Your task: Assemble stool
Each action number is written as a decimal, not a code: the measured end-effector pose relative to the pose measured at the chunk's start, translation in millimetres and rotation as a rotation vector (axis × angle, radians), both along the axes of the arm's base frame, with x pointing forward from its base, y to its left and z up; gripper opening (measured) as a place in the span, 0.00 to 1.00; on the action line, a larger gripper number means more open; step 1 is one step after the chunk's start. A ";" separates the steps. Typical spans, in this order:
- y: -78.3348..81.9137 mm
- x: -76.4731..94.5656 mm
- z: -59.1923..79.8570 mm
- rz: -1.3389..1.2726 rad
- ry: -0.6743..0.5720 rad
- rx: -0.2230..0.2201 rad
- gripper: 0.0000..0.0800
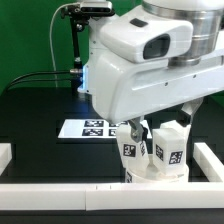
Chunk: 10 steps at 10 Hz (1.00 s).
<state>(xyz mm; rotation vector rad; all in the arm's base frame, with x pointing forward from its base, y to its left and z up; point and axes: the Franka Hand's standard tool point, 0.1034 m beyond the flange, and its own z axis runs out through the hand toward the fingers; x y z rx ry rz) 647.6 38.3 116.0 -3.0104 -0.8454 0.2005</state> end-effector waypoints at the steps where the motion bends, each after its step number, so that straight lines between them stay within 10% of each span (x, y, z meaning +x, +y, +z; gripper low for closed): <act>1: -1.9 7.4 7.1 -0.003 -0.106 0.004 0.81; 4: -16.2 9.5 6.6 -0.025 -0.284 0.020 0.81; 10: 13.5 0.2 5.5 0.203 -0.210 0.006 0.81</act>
Offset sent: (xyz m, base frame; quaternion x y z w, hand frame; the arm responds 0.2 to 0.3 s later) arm 0.0000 0.0000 0.0000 0.0000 0.1938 0.0000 0.9810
